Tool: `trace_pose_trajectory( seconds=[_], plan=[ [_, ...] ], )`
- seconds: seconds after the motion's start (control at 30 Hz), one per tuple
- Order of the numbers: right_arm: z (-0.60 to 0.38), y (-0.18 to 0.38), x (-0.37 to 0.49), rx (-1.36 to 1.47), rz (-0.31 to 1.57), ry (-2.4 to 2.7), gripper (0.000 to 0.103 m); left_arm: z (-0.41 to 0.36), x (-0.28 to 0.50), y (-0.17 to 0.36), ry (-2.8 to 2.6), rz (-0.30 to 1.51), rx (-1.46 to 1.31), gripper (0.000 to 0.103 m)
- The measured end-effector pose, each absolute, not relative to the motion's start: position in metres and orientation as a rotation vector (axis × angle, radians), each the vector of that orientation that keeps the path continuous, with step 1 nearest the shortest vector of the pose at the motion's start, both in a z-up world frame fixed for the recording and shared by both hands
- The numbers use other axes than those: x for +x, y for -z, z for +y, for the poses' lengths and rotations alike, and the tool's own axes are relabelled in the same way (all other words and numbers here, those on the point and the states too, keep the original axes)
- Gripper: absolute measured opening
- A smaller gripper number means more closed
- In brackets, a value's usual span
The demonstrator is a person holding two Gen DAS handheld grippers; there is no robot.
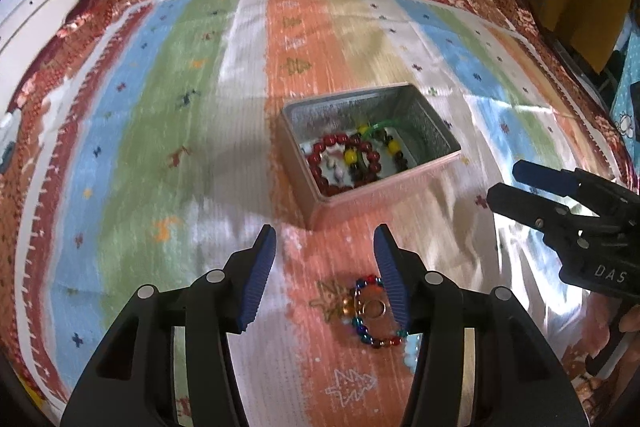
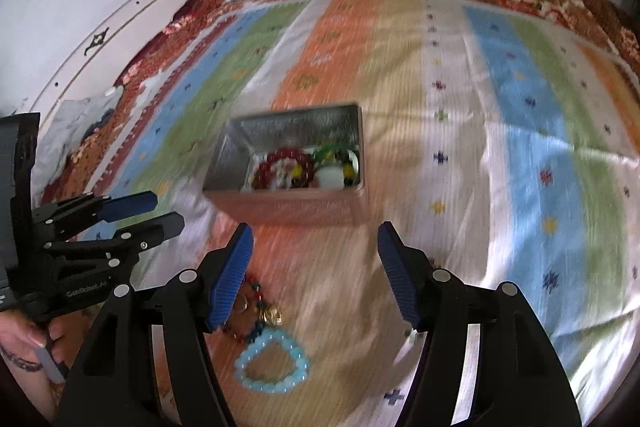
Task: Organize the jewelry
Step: 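Withdraw both tools toward the multicolour and light blue bracelets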
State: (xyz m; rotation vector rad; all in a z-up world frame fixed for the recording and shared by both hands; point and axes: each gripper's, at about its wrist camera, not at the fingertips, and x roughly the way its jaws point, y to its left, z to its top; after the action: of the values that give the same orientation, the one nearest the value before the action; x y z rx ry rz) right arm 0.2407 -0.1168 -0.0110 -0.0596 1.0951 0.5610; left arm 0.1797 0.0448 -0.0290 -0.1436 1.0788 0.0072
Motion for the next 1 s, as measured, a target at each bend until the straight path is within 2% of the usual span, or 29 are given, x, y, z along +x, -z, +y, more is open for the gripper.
trace_pose_trajectory(
  seconds=[1.0],
  plan=[
    [-0.105, 0.063, 0.203, -0.234, 1.327, -0.608, 0.064, 0.033, 0.177, 0.085, 0.056, 1.284, -0.156, 0.051]
  ],
)
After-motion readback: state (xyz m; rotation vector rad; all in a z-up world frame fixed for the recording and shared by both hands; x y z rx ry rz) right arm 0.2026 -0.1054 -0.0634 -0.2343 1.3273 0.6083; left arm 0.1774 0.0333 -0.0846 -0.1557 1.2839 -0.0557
